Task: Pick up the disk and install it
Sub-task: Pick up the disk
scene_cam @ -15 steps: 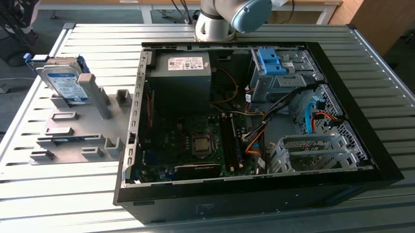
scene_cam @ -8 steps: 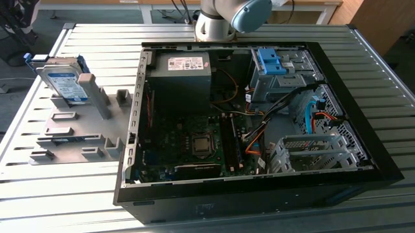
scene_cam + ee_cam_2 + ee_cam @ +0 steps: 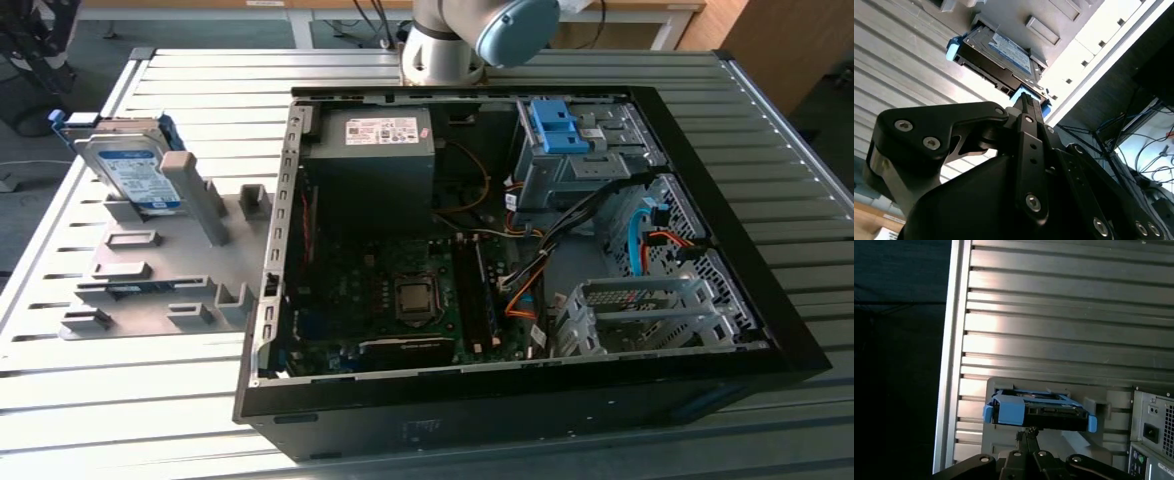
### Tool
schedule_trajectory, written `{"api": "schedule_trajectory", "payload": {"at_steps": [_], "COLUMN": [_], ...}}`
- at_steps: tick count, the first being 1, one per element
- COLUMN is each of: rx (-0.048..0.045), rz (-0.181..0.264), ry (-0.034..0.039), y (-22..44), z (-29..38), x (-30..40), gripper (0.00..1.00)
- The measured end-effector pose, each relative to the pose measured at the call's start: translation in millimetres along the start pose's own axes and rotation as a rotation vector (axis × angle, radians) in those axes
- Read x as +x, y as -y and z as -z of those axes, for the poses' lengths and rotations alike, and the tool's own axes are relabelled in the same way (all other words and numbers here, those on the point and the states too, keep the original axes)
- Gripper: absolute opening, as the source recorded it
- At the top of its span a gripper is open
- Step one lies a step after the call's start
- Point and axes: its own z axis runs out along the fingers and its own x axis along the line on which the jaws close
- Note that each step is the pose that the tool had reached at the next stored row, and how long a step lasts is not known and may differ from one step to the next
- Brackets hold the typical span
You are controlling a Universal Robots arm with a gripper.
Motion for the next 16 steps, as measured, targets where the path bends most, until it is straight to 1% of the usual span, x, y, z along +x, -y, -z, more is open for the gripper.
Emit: {"api": "schedule_trajectory", "payload": {"at_steps": [7,9,16], "rx": [-0.0011,-0.0013,-0.0014], "rz": [0.113,0.138,0.142], "ry": [-0.002,-0.0025,-0.0025], "y": [0.0,0.0,0.0], "z": [-0.3,-0.3,-0.4], "x": [0.0,0.0,0.0], "gripper": [0.11,0.11,0.11]}}
